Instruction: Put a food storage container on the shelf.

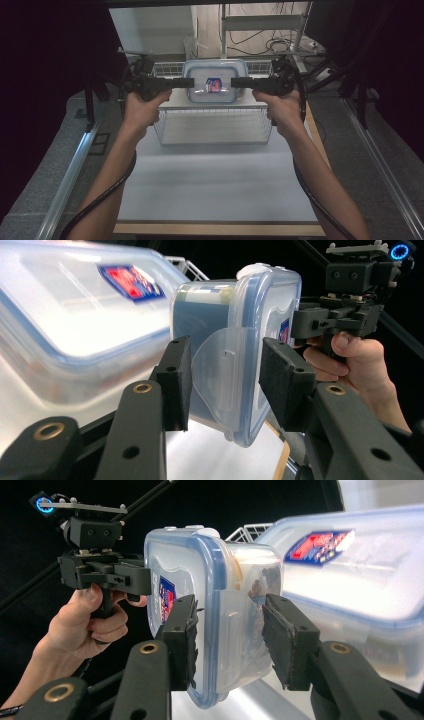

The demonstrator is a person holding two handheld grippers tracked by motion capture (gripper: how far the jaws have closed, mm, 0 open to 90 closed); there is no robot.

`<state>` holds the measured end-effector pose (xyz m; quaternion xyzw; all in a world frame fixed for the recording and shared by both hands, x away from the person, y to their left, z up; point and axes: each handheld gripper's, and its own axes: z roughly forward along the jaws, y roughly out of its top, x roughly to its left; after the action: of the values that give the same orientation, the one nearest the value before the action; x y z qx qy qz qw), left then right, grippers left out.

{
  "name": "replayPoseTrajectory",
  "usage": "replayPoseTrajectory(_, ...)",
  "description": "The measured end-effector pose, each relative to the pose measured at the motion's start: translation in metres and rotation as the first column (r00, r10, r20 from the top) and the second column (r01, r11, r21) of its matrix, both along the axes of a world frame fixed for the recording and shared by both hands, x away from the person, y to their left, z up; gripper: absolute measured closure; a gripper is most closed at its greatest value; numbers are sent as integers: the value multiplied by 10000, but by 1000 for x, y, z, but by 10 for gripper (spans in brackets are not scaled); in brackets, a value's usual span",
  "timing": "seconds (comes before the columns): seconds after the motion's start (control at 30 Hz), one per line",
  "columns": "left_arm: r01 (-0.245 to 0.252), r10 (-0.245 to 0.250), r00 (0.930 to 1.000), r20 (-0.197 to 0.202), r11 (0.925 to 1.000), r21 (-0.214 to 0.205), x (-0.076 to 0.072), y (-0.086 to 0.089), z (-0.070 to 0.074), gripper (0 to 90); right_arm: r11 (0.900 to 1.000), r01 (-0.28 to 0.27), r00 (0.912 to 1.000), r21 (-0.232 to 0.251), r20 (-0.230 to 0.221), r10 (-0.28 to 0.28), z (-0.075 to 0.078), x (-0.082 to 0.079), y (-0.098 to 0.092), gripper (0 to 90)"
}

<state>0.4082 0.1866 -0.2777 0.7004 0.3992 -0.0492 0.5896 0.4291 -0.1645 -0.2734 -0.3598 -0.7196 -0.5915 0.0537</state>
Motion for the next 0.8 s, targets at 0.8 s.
replayPoseTrajectory(0.8, -473, 435, 9975, -557, 9965, -692, 54, -2, -4, 570, 9981, 422, 9982, 441, -438, -402, 6, 60, -1, 577)
